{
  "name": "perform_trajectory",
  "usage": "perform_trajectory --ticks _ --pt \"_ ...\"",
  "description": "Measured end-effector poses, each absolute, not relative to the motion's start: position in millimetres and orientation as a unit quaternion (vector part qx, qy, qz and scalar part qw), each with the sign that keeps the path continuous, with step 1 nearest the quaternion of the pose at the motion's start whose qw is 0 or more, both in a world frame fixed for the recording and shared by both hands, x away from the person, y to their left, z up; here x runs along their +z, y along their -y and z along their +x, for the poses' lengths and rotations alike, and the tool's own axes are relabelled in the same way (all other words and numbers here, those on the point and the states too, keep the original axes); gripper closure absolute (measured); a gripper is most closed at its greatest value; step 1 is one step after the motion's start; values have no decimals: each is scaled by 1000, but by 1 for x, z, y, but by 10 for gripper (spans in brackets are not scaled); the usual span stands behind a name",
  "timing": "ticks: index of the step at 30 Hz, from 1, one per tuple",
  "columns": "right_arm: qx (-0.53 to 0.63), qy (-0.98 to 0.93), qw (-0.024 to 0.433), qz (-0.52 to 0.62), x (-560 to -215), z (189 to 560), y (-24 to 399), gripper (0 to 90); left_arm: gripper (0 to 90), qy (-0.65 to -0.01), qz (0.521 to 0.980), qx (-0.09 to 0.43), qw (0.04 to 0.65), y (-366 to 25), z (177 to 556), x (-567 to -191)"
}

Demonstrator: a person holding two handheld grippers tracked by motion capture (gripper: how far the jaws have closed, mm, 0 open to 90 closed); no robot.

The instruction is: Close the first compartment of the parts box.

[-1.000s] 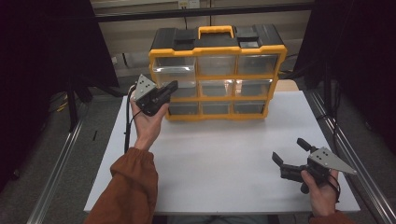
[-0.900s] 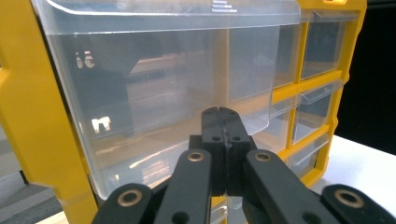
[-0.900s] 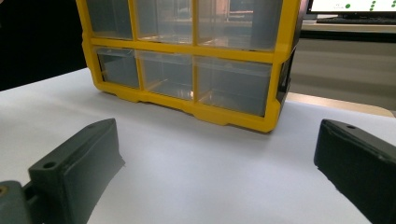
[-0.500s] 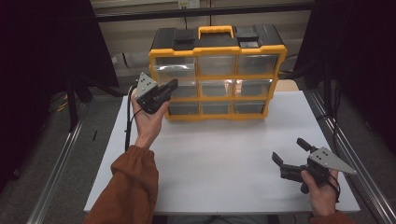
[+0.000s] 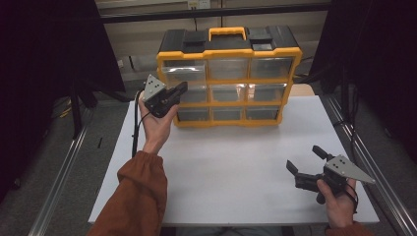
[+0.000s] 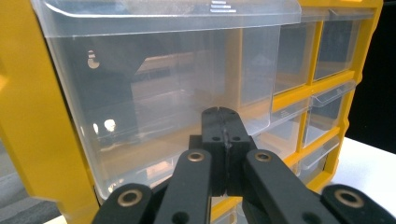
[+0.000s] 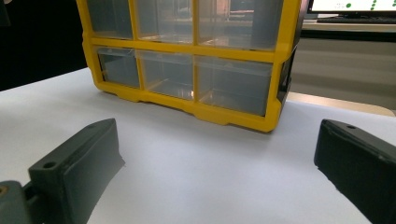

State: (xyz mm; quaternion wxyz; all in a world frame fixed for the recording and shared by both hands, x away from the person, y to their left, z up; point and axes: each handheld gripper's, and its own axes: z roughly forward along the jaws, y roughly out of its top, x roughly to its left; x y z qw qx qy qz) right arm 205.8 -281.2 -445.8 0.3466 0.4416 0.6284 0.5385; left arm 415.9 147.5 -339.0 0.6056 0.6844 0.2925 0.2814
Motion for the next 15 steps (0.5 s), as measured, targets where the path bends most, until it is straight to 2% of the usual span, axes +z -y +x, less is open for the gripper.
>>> perform_trajectory --ticks 15 --pt "537 -630 348 439 -446 206 281 2 900 -294 687 287 599 -147 421 -341"
